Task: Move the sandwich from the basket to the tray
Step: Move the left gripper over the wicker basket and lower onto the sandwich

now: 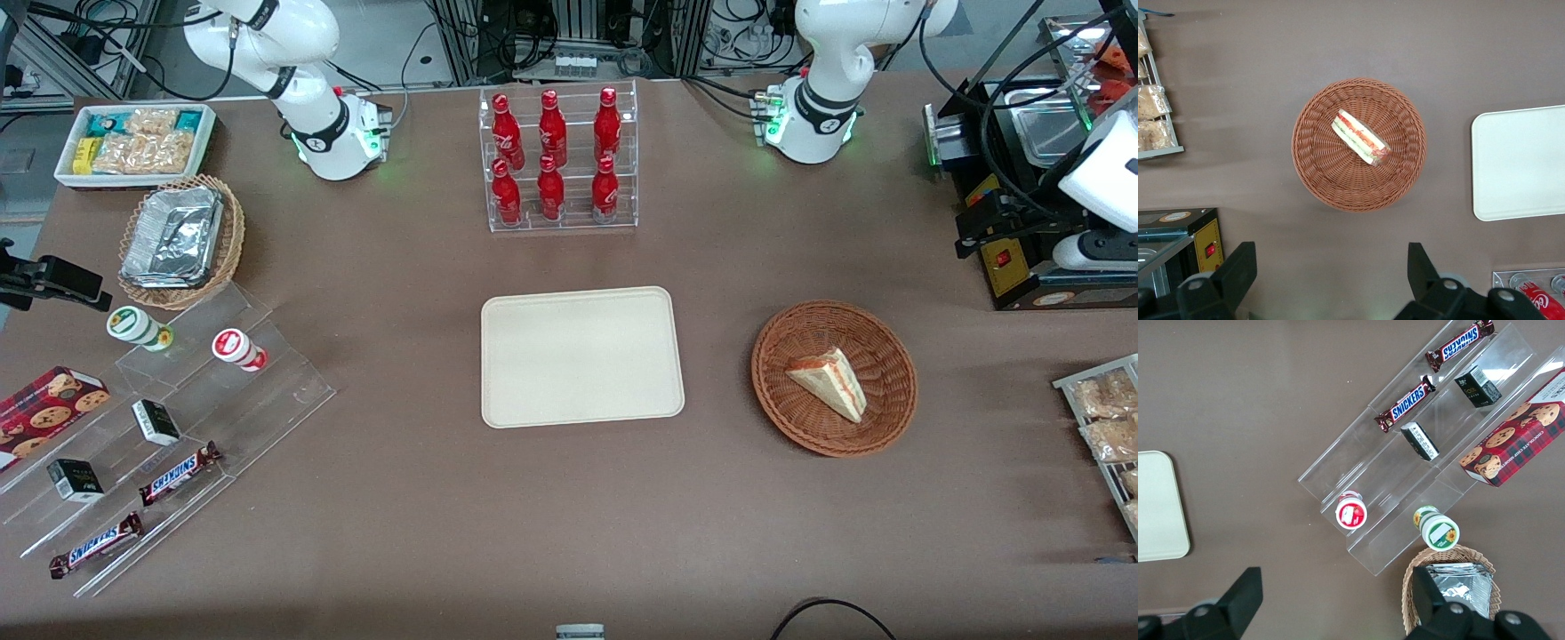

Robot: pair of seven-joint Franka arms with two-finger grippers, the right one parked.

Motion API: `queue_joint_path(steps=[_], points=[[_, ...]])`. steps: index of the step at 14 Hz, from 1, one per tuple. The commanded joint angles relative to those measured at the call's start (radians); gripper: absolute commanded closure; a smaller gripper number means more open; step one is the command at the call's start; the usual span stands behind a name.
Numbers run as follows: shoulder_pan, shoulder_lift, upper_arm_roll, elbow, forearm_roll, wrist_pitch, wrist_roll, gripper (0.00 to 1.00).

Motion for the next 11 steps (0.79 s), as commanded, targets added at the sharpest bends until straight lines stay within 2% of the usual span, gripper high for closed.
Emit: queue_joint_path(steps=[1,4,6,11], points=[[-0.001,0.005,0.001,0.024,-0.006,-0.02,0.007,0.0],[-0.002,0.031,-0.003,0.012,0.005,0.006,-0.02,0.0],[-0.005,0.046,-0.006,-0.063,-0.01,0.052,-0.042,0.0],[-0.01,0.014,-0.02,-0.376,-0.012,0.437,-0.241,0.0]])
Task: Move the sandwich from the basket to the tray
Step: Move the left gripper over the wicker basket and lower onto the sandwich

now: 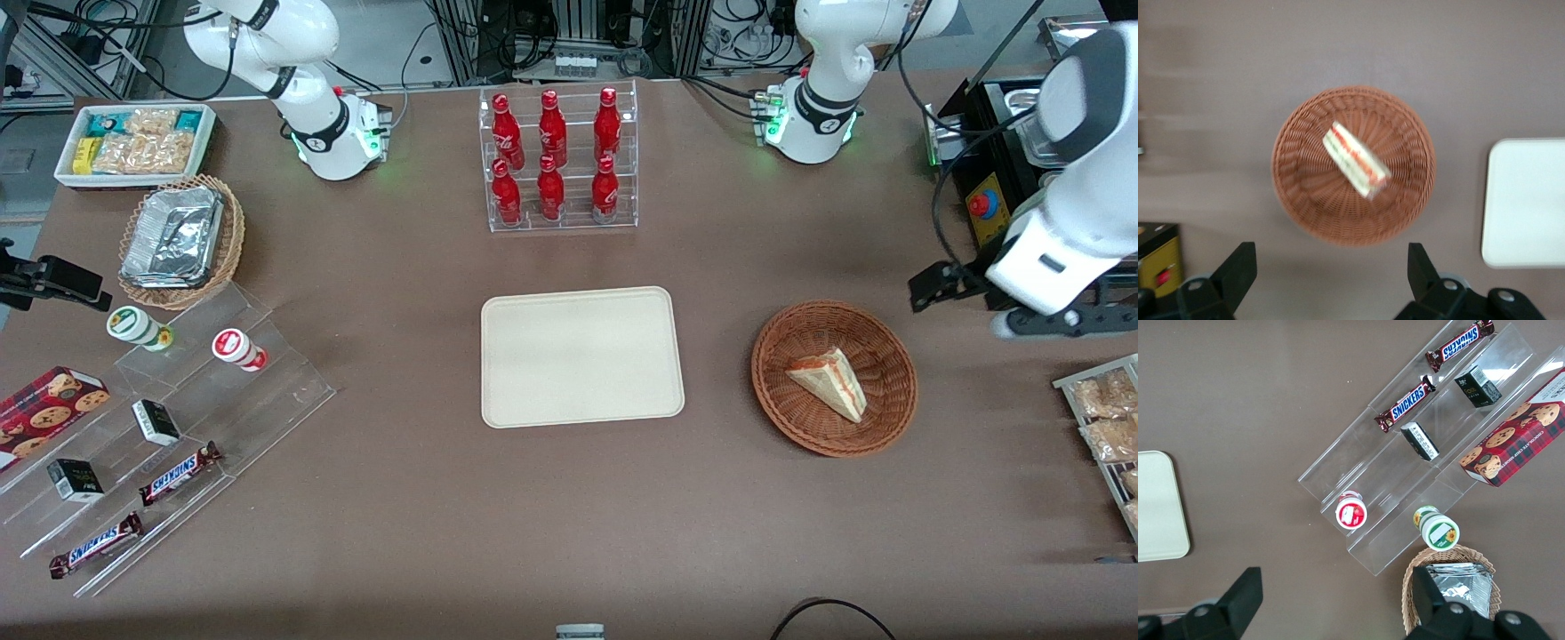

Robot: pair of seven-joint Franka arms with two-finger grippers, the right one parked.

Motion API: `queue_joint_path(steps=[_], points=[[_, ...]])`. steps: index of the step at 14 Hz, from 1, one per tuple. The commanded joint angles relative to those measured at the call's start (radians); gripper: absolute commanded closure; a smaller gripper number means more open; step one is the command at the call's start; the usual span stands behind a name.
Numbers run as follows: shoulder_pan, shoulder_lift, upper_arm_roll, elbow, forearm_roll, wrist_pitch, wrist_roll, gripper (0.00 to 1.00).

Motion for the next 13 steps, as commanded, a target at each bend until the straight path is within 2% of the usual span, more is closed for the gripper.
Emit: queue_joint_path(steps=[1,3,7,13], points=[[-0.004,-0.039,-0.02,-0.165,-0.008,0.189,-0.211,0.0],[-0.005,-0.034,-0.035,-0.266,-0.008,0.346,-0.414,0.0],[-0.007,-0.007,-0.038,-0.444,-0.003,0.607,-0.611,0.0],[-0.008,0.102,-0.04,-0.536,-0.002,0.812,-0.671,0.0]])
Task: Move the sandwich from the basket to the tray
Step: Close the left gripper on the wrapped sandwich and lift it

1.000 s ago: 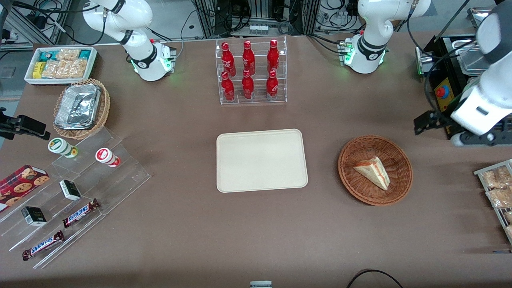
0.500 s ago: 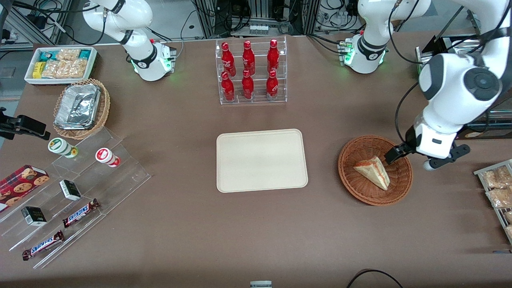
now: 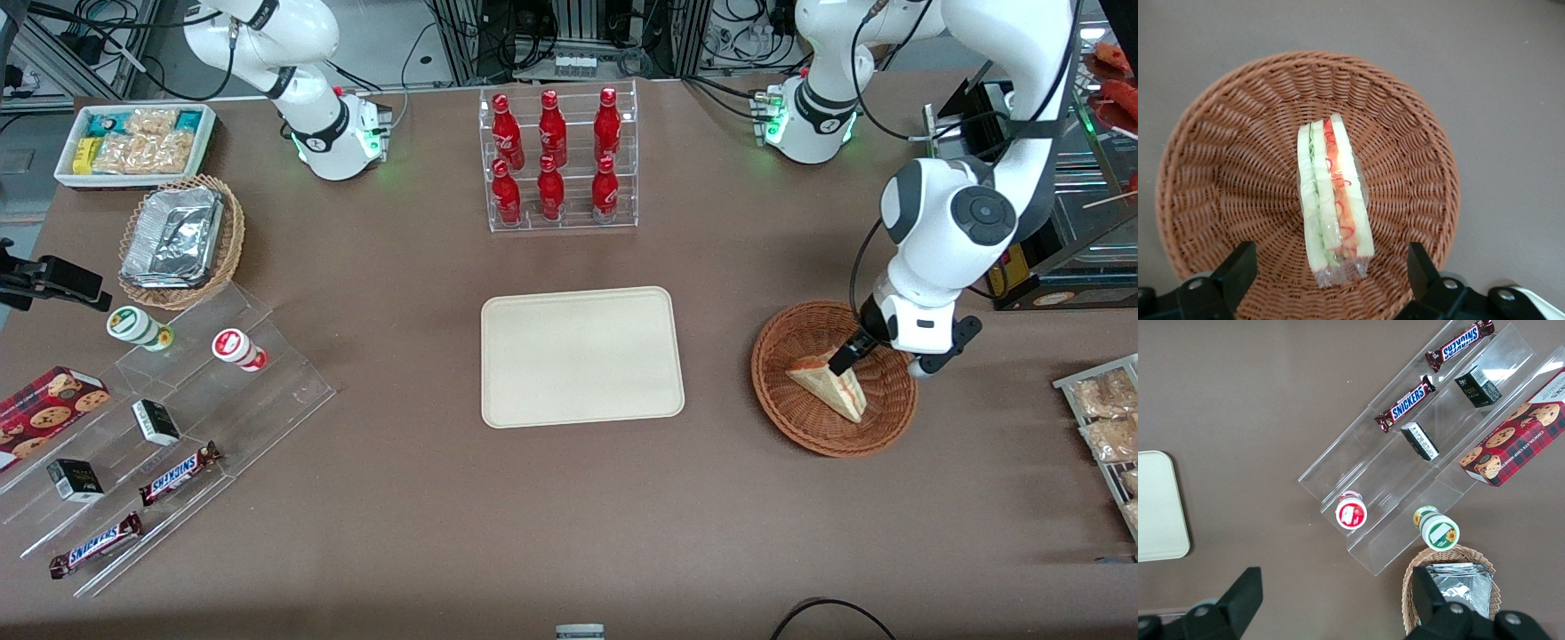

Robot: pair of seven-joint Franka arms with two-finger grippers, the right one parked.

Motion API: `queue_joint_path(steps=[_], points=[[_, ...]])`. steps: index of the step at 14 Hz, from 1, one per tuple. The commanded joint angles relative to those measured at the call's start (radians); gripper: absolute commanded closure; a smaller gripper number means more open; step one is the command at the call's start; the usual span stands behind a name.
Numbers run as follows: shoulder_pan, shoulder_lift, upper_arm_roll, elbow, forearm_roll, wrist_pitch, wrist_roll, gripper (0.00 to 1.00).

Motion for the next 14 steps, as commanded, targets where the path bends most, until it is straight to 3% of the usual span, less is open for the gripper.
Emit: queue_joint_path(steps=[1,4,5,6,7,8,9,12,14], points=[[-0.005,0.041,-0.001,-0.037,-0.001,0.108,-0.052,0.0],[-0.007,0.096,-0.001,-0.034,-0.001,0.164,-0.087,0.0],[-0.007,0.113,-0.001,-0.031,-0.001,0.172,-0.093,0.04],[-0.007,0.125,-0.004,-0.027,-0.003,0.175,-0.11,0.21],[-0.007,0.138,-0.004,-0.022,-0.003,0.191,-0.121,0.61],[-0.007,0.148,-0.004,-0.019,-0.003,0.198,-0.121,0.91],[-0.007,0.15,-0.005,-0.013,0.0,0.198,-0.116,1.0],[-0.008,0.121,-0.024,0.018,0.013,0.144,-0.107,1.0],[-0.008,0.061,-0.025,0.062,0.017,0.011,-0.087,1.0]])
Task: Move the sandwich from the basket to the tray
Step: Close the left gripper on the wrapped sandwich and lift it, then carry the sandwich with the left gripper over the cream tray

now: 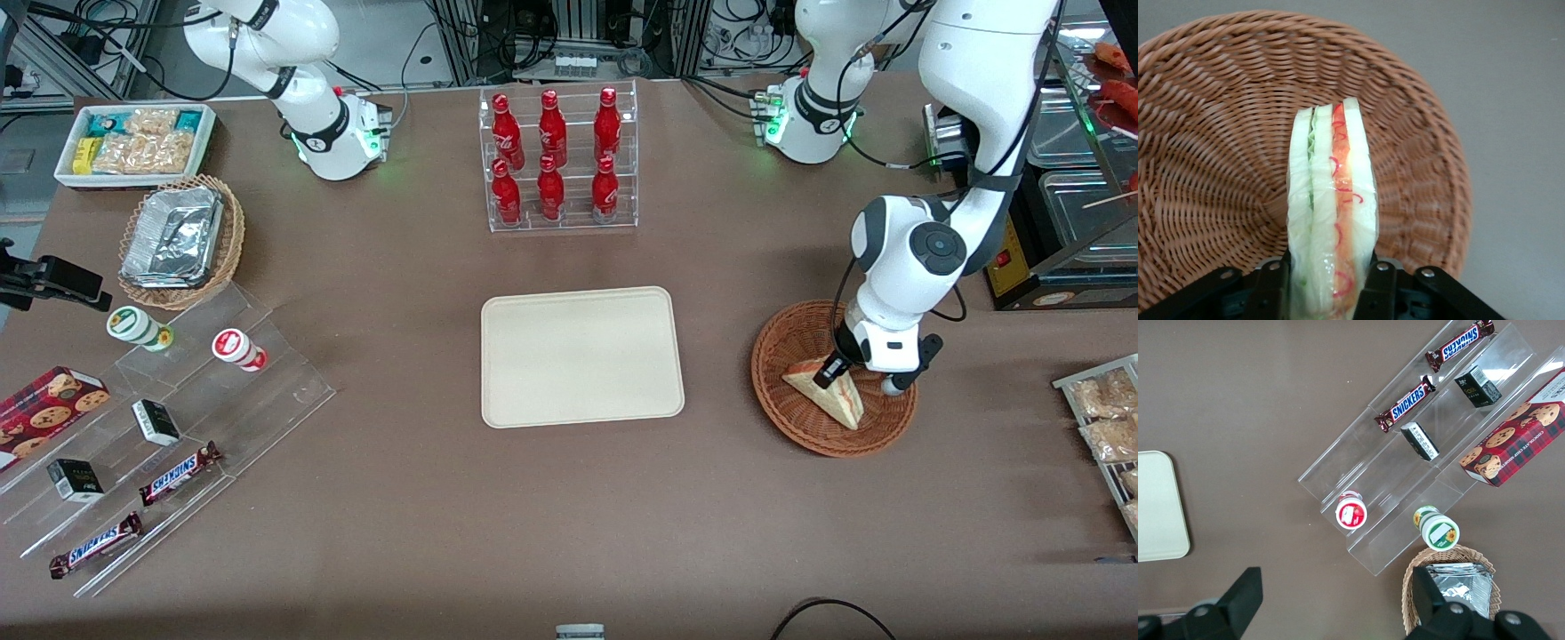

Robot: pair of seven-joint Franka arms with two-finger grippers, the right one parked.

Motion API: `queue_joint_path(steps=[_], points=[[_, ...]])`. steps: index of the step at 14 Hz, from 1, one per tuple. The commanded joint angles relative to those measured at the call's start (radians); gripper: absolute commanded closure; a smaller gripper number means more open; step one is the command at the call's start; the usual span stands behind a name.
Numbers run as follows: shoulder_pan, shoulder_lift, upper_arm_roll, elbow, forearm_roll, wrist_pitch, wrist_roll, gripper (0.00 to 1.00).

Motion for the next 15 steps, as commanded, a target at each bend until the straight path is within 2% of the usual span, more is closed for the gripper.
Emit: queue_joint_path(steps=[1,3,7,10,14,15], points=[[-0.007,-0.11,-0.002,0.093,0.032,-0.257,0.032,1.0],[-0.001,-0.162,-0.047,0.205,0.043,-0.485,0.074,1.0],[-0.006,-0.162,-0.189,0.402,0.043,-0.674,0.066,1.0],[-0.007,-0.127,-0.346,0.432,0.046,-0.67,0.065,1.0],[-0.016,0.012,-0.514,0.471,0.138,-0.607,0.027,1.0],[-0.064,0.041,-0.521,0.471,0.147,-0.564,0.026,1.0]])
